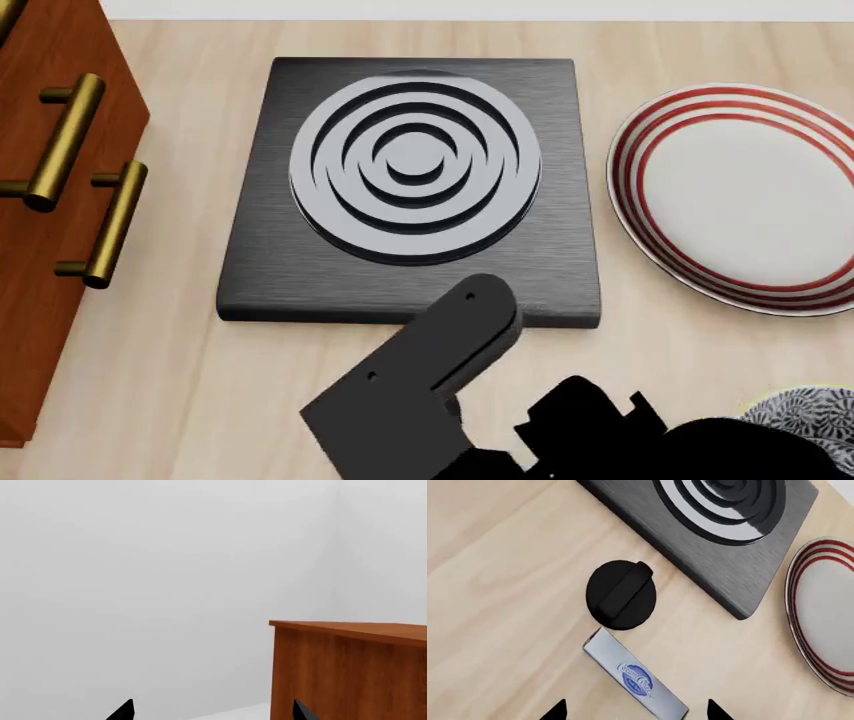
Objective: Pick up the cream cheese and put it in the bowl.
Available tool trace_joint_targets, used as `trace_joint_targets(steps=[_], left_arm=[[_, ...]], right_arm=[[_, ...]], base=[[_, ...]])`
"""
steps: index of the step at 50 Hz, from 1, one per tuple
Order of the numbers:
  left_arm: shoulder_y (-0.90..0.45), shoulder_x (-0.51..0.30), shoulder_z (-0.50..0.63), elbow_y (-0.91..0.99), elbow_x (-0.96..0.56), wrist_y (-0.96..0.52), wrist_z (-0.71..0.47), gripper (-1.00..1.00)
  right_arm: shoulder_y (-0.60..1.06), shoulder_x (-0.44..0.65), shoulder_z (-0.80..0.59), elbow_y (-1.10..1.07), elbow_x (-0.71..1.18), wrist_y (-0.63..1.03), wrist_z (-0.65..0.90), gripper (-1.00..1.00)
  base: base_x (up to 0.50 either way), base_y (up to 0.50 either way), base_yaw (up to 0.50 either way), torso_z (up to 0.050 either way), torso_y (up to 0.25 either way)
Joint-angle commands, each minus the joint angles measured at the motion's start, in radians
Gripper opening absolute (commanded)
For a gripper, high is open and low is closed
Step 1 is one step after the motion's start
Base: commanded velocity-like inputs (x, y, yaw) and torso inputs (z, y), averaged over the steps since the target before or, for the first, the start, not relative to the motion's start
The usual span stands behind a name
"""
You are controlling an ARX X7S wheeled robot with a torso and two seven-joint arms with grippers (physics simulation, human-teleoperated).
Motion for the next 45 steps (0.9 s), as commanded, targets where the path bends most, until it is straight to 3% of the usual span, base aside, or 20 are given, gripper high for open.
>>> trace_joint_targets(steps=[1, 45], left_arm=[[0.003, 0.000, -0.001, 0.003, -0.002, 0.005, 0.003, 1.00], [0.002, -0.002, 0.006, 0.010, 0.017, -0.004, -0.002, 1.00]], right_arm=[[0.064, -0.042, -0.106, 0.038, -0.029, 0.052, -0.025, 1.00], [0.011, -0.158, -0.251, 0.124, -0.248, 0.186, -0.140, 1.00]], base=[[0.00, 0.00, 0.00, 0.000, 0.000], [0.00, 0.00, 0.00, 0.000, 0.000]])
